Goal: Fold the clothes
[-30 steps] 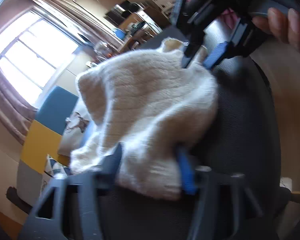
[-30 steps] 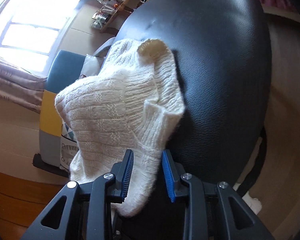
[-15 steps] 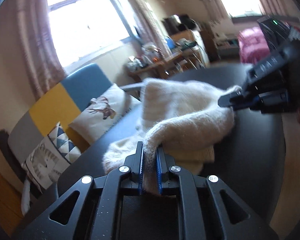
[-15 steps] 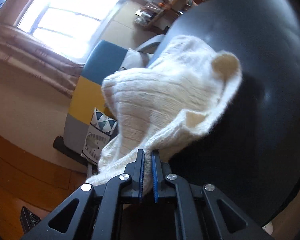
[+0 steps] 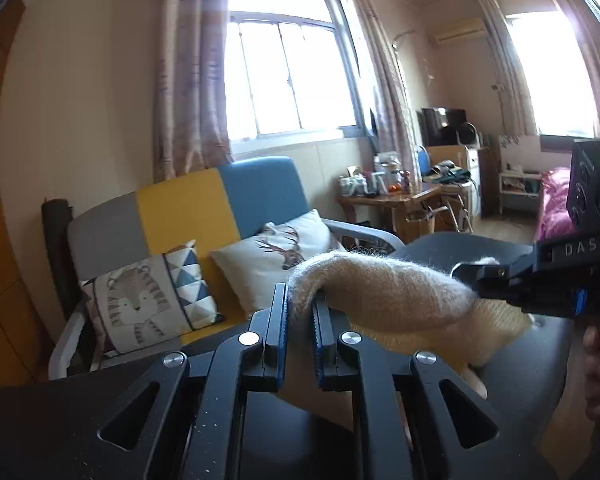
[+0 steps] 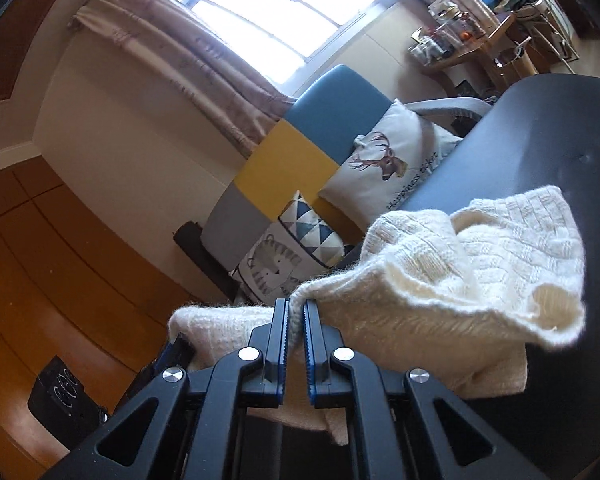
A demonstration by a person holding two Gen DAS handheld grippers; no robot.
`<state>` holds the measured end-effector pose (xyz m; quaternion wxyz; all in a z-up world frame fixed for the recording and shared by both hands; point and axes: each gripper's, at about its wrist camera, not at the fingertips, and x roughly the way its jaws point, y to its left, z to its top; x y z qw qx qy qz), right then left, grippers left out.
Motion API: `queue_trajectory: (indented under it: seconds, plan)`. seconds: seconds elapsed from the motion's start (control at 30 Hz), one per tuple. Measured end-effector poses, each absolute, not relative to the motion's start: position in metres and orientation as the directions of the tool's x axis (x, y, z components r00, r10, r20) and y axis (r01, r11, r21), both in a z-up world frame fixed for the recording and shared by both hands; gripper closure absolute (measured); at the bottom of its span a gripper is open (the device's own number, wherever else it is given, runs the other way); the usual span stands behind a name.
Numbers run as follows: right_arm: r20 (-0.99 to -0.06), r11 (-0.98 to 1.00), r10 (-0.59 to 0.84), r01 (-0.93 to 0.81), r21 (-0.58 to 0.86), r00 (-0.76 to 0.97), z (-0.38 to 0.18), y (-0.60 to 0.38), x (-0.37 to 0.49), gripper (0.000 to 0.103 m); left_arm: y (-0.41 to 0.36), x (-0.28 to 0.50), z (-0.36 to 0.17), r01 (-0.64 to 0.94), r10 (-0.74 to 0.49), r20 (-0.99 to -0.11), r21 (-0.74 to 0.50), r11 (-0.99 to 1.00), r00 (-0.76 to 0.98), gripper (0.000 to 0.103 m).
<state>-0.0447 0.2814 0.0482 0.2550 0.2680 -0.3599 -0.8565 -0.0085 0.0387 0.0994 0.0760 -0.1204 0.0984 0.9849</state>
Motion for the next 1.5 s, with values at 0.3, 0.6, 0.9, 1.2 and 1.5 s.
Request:
queue_trajectory:
  seconds: [0.3,0.6,0.9,1.2,1.5]
  plan:
    - [-0.309,-0.587,-0.745,0.36,0.725,-0.592,0.058,0.179,-0.045,0.097,-0.048,0.03,0.11,-0.014,-0.014,-0.217,0.128,-0.992,-0.976,0.098]
    - [-0.391,-0.573,-0.812,0.464,0.676,-0.433,0.054,0.053,-0.045,0.097,-0.128,0.053,0.078,0.114,-0.136,-0.314,0.088,-0.99,-0.94,0.103]
    - [-0.583,-0.765,-0.644,0.442,0.469,-0.495,0.042,0.01,-0.039,0.076,-0.154,0.053,-0.007,-0.062,0.02,-0.581,0.053,-0.997,-0.814,0.096]
    - [-0.85,-0.954,-0.207,-0.093,0.285,-0.484,-0.032,0.131,-0.012,0.072,-0.101,0.054,-0.057,-0.348,0.098,-0.634,0.284,-0.893,-0.767,0.05]
    - [-0.892,-0.984,-0.177,0.067,0.164,-0.416,-0.061,0.094,-0.037,0.057,-0.079,0.039,-0.077,-0.364,-0.009,-0.612,0.481,-0.798,-0.79,0.03]
